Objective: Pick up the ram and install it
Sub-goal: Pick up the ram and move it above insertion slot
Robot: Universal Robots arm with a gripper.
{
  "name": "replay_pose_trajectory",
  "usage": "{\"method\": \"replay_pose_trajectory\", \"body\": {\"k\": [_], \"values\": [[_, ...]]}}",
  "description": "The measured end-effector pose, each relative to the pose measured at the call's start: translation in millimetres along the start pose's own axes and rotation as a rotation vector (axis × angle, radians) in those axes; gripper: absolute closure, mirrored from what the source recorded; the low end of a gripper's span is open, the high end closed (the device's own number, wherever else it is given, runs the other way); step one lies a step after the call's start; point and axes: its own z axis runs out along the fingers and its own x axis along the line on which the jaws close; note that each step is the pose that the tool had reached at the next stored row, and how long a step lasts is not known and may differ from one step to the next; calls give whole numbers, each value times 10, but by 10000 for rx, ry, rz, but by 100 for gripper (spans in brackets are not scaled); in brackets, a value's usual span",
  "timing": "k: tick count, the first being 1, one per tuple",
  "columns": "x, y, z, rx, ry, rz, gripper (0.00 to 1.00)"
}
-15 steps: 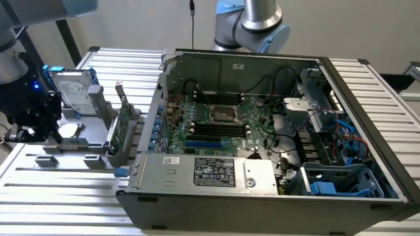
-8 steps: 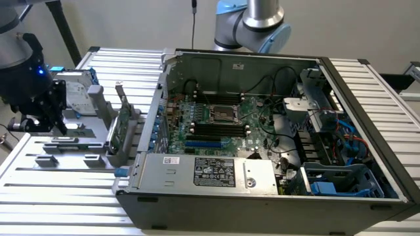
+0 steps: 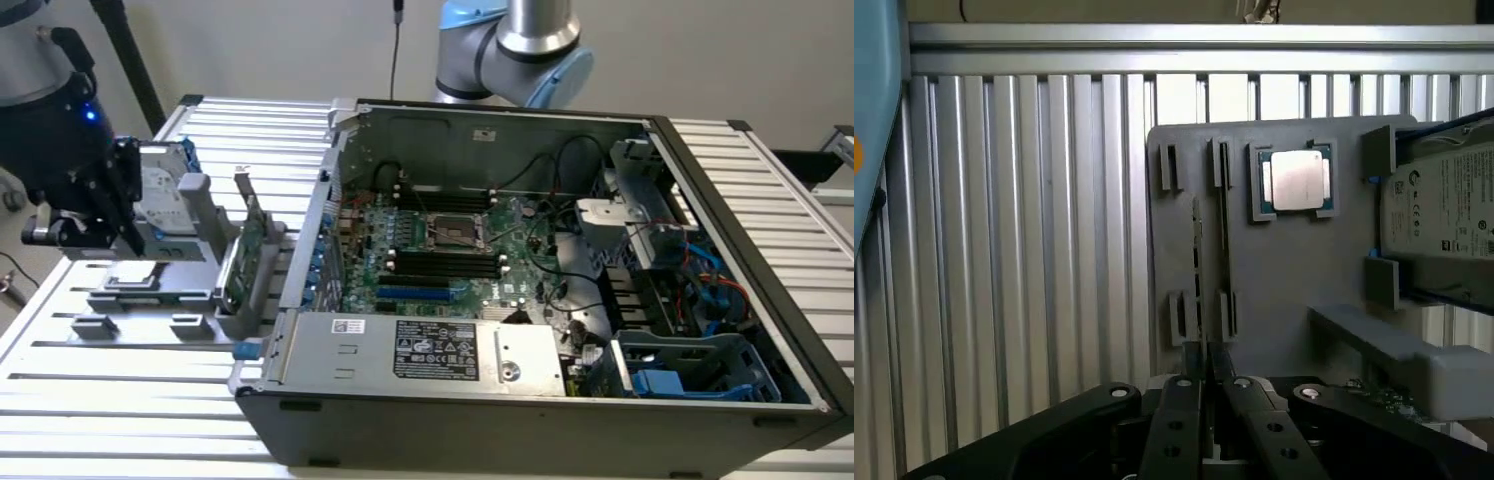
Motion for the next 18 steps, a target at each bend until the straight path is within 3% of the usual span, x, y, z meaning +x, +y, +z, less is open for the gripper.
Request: {"method": "replay_pose_trajectory", "body": {"k": [12,18], "values": [[-24,-501,-267,-14,-369,-96,86],[-38,-768,-431,-24,-592,-148,86]]}}
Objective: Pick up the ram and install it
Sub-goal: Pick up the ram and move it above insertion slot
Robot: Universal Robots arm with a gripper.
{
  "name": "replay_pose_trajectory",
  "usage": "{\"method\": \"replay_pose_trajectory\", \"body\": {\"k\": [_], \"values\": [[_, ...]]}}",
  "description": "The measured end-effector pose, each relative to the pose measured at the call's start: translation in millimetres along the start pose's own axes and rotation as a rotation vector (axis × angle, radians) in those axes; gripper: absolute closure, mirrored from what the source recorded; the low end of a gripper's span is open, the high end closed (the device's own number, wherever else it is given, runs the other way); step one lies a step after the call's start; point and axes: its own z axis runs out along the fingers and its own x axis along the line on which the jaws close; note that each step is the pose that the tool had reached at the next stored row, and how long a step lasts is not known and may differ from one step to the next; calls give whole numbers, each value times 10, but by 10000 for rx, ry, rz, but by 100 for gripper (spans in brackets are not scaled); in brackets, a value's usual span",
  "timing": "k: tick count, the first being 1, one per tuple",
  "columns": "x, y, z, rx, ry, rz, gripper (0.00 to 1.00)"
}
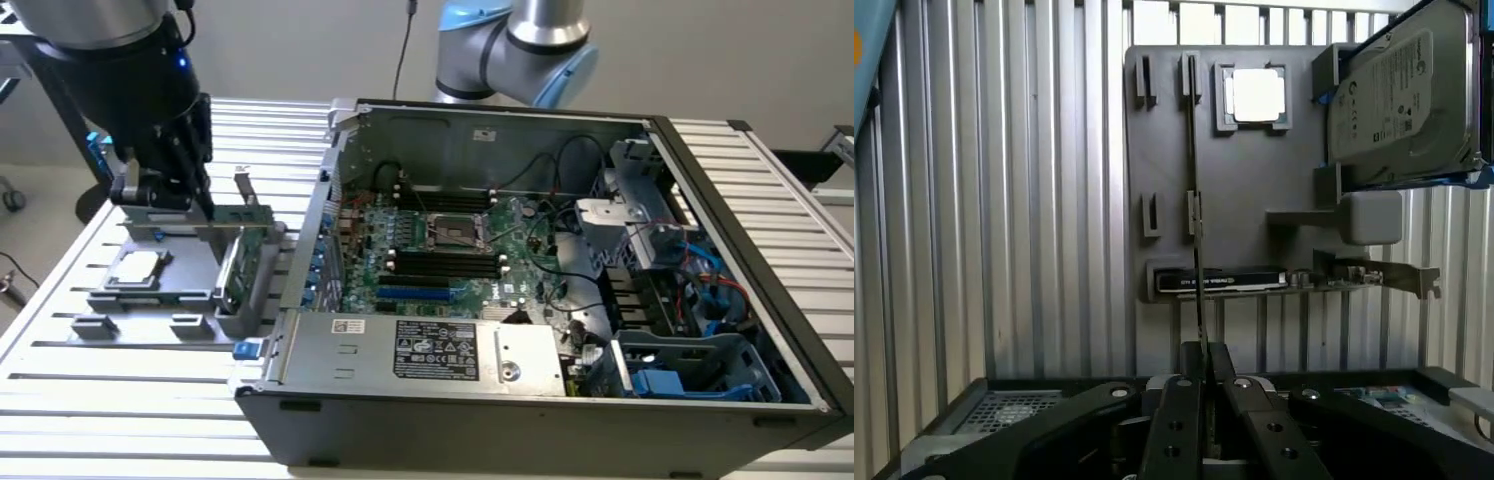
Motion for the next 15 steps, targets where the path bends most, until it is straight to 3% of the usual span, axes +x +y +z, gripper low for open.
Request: {"method": "replay_pose_trajectory", "body": {"k": [6,10,15], "values": [[-20,-263,-167,-7,-151,-49,86],[-25,-446,-195,-10,-227,-55,86],[-28,-672,-202,-11,-248,-56,86]]}}
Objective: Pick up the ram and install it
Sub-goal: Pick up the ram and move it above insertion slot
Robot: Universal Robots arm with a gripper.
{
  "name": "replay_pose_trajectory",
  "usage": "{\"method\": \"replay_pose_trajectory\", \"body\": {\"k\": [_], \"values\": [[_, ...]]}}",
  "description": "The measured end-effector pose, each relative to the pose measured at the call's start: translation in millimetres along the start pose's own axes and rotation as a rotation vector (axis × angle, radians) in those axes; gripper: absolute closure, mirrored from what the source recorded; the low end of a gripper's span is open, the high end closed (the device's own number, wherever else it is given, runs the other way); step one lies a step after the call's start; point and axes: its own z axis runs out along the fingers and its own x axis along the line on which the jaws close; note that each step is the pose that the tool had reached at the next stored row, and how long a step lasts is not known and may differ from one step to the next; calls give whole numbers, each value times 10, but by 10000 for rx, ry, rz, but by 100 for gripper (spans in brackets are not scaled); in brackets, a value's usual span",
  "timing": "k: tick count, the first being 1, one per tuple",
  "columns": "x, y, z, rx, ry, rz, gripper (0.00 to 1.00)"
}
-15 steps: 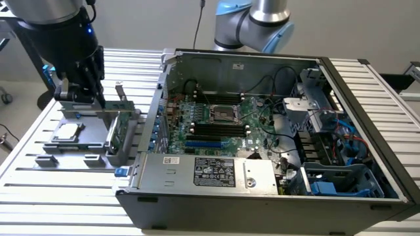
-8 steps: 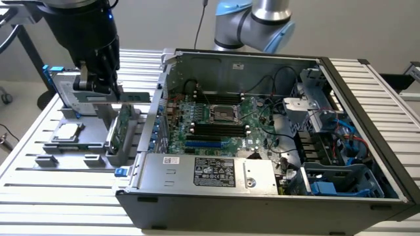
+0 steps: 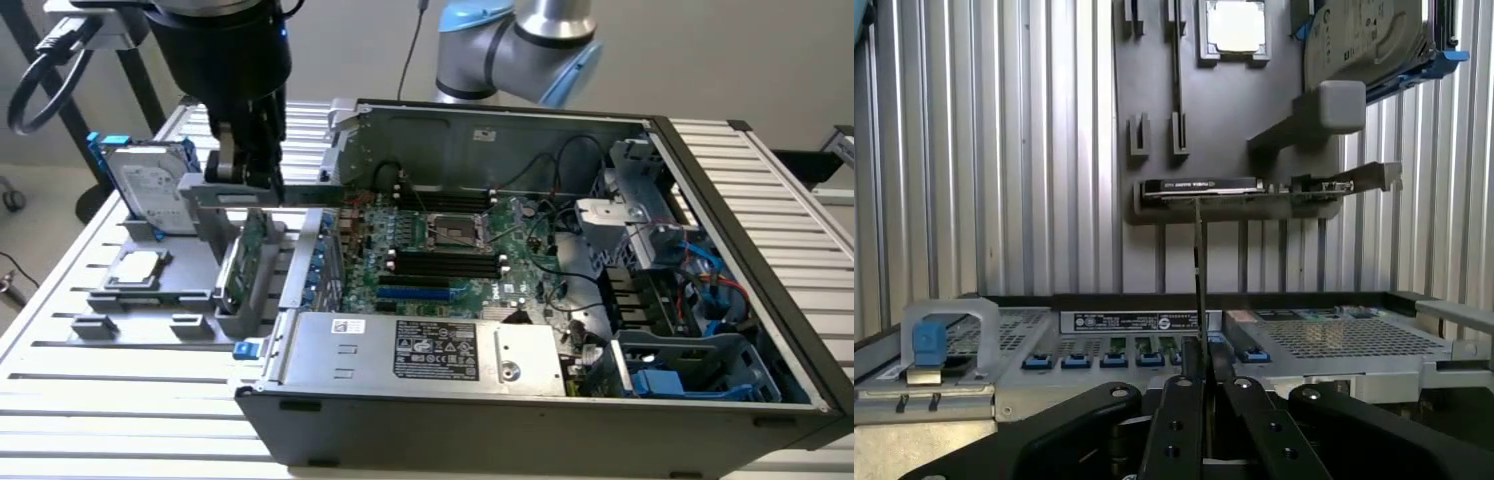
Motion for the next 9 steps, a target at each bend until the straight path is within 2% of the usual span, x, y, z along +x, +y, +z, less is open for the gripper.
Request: {"method": "replay_pose_trajectory", "body": {"k": [9], "values": [[-3,-412,-12,0,0,0,86]]}}
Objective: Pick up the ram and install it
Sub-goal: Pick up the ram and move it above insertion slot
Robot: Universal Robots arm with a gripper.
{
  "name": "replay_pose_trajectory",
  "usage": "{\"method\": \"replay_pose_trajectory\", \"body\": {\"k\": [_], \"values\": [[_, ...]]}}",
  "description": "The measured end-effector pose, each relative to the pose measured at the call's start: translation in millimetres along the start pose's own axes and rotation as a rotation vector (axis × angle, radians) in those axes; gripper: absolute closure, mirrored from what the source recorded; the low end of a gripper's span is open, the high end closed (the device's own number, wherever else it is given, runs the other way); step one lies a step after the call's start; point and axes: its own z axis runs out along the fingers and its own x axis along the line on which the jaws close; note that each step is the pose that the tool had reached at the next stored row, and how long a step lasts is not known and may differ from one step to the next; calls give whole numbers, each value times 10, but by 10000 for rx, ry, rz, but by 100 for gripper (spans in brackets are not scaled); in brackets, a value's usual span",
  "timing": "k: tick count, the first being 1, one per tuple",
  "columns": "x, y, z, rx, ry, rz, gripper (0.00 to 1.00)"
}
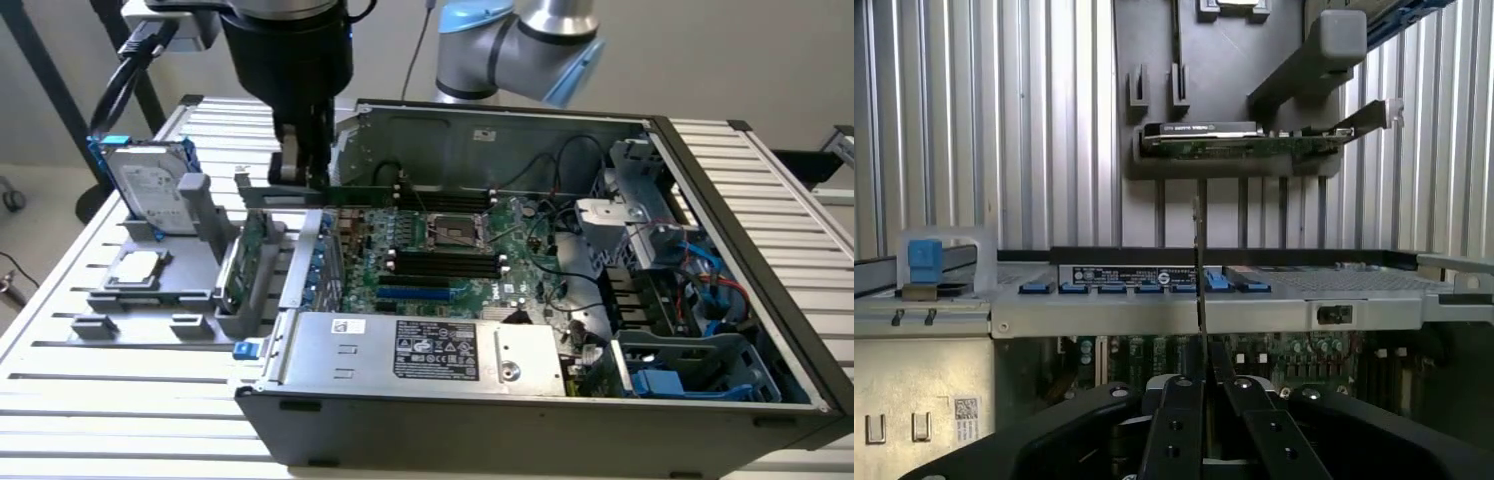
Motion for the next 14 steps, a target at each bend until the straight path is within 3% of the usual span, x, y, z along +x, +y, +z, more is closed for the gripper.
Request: {"method": "replay_pose_trajectory", "body": {"k": [14], "values": [[-5,-635,-18,-1,1,-1,86]]}}
